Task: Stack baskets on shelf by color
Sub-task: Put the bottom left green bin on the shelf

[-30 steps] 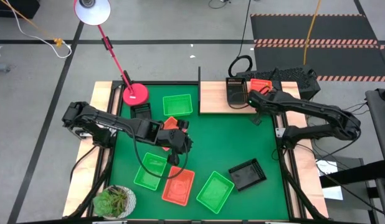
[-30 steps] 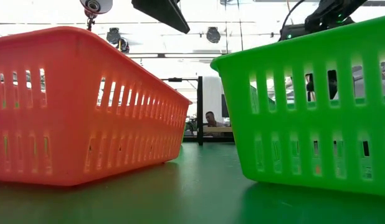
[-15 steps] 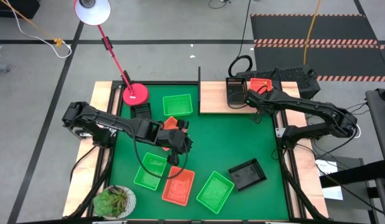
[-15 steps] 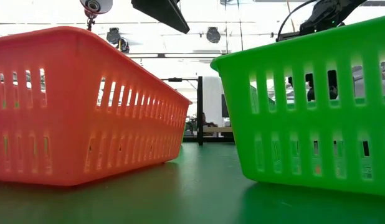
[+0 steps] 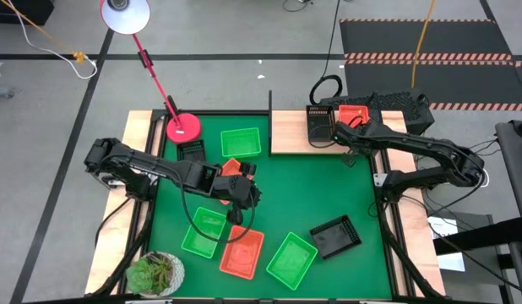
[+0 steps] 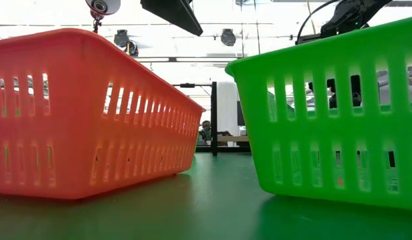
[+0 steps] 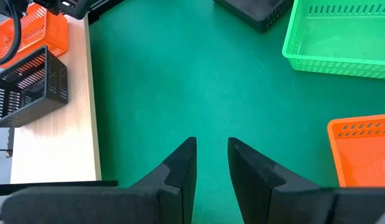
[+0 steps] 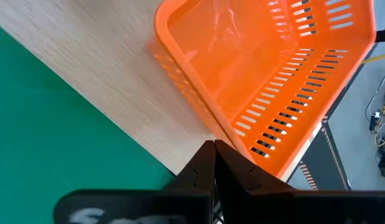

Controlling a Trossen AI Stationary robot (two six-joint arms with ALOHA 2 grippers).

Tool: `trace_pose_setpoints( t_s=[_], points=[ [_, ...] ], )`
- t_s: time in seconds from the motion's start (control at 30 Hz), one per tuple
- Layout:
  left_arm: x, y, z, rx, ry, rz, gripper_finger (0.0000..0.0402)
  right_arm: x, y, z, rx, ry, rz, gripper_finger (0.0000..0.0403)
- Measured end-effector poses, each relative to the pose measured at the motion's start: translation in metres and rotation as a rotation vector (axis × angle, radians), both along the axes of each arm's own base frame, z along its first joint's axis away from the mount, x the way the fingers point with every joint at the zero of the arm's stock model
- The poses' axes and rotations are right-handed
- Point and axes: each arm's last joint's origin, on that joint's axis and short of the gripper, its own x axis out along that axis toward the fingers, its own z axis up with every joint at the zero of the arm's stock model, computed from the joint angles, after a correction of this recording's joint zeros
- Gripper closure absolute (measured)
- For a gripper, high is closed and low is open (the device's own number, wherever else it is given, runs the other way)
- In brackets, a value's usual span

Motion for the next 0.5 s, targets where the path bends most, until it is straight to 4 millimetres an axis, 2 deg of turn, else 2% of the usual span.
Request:
trace_pose_setpoints(
  t_s=[0.23,0.37,0.5],
  points=[
    [-0.002,0.0,-0.002,-0.002,0.032,0.009,0.0309,0.004,0.008,0.003,0.002,-0.011,0.05,0.0403],
    [-0.008,-0.001,-0.003,-0.024,0.074,0.037,0.0309,0.008,0.015,0.02,-0.015,-0.082,0.074,0.0403],
    [-0.014,-0.004,-0.006,-0.073,0.125,0.101,0.0309,0.01,0.03,0.033,0.081,-0.222,0.132,0.0403]
  ],
)
